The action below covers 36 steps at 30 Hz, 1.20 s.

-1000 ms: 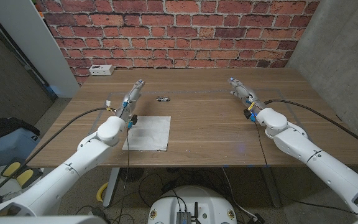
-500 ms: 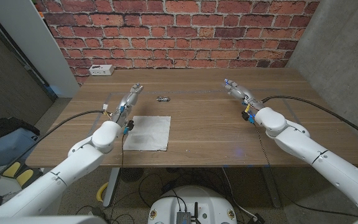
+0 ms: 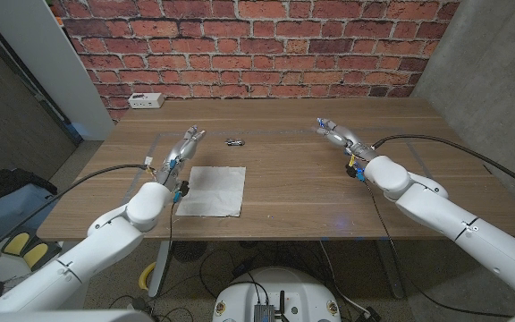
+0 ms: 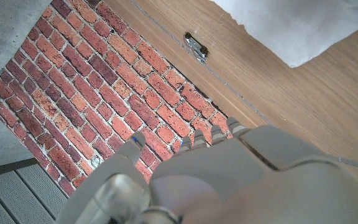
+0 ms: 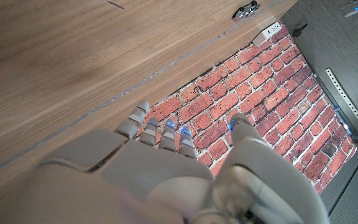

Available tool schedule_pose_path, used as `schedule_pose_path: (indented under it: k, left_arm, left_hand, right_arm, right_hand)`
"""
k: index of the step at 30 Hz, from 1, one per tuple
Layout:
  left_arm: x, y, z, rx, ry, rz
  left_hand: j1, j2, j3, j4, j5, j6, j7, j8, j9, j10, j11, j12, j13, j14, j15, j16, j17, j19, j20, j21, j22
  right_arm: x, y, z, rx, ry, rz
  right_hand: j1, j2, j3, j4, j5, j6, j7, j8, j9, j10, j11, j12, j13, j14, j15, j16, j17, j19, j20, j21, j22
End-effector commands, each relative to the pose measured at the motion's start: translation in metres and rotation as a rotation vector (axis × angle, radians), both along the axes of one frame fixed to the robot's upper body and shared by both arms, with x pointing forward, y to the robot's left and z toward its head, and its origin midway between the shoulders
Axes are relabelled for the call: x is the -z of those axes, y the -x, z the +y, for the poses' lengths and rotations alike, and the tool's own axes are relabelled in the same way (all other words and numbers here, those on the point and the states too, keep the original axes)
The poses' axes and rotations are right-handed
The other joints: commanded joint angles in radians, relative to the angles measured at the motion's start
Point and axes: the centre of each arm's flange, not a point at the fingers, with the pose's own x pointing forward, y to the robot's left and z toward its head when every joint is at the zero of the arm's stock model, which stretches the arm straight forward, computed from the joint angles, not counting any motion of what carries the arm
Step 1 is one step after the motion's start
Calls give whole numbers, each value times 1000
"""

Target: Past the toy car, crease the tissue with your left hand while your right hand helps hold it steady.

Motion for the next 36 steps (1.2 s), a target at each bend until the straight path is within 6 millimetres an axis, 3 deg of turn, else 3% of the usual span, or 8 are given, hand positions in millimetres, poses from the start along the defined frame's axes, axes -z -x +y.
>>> schedule_pose_path:
  k: [1,4,7,10,36]
  left_arm:
    - [4,21,1,-92,-104,-20]
    - [3,26,-1,-135,-153,-24]
    - [2,32,-2,-182,-204,-22]
    - [2,38,-3,-218,-242,-23]
    - [3,74,2,-375,-419,-9]
  left_hand:
    - [40,81,38,-12,-6,-20,12,2,2,-58,1,-1,6,-109,1,-3,0,-4,-33,-1,-1]
    - [68,74,56,-34,-12,-6,8,5,1,-45,-7,1,6,-92,-10,0,-1,7,-42,-1,-5]
    - [112,58,75,-78,-18,20,1,11,1,-25,-15,2,5,-65,-16,2,-2,31,-51,0,-9]
    - [138,53,84,-104,-22,44,-8,15,1,-2,-20,7,5,-44,-22,4,-2,50,-50,1,-10]
    - [206,37,87,-179,-27,139,-40,20,1,80,-49,16,3,29,-63,5,-3,116,-66,5,-12]
  right_arm:
    - [-1,14,15,57,143,-29]
    - [-1,18,20,70,186,-33]
    - [-2,22,25,80,228,-39]
    - [-2,25,31,85,273,-30]
    - [5,56,73,63,422,-91]
  right_hand:
    - [25,4,7,-13,-1,27,15,8,2,24,14,8,6,13,-21,5,5,19,-43,8,4]
    - [32,7,10,-16,0,44,17,12,2,34,13,10,6,19,-26,6,5,23,-45,8,4]
    - [39,10,13,-20,1,59,14,15,2,42,10,11,6,25,-28,6,4,30,-46,9,4]
    - [46,11,16,-24,1,75,9,19,2,50,2,12,6,31,-30,7,4,33,-43,9,4]
    - [76,20,29,-35,3,107,-6,17,3,79,-16,12,6,63,-49,11,4,57,-39,10,4]
